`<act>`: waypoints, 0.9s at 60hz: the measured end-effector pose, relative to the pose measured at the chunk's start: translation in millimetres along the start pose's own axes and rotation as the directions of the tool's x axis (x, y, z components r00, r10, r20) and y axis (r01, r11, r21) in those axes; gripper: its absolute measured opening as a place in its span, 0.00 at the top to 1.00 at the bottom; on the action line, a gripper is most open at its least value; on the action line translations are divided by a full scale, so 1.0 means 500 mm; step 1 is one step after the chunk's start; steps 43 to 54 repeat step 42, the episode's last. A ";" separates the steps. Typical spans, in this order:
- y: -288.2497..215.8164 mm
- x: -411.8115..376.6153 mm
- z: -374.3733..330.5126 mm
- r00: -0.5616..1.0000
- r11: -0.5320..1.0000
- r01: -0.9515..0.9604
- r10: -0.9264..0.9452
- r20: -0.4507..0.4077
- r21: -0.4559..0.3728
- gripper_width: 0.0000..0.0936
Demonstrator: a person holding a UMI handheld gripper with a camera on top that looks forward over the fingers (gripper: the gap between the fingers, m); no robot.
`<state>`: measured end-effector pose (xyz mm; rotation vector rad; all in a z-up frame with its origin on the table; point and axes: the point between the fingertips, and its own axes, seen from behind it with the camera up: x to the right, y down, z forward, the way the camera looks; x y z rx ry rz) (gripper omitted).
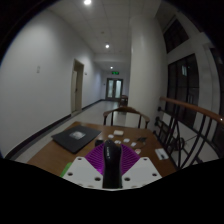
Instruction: Arrange mouse
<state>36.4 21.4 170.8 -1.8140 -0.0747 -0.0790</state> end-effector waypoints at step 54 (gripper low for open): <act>0.223 -0.061 -0.107 0.983 0.964 0.100 -0.057 0.173 -0.246 0.10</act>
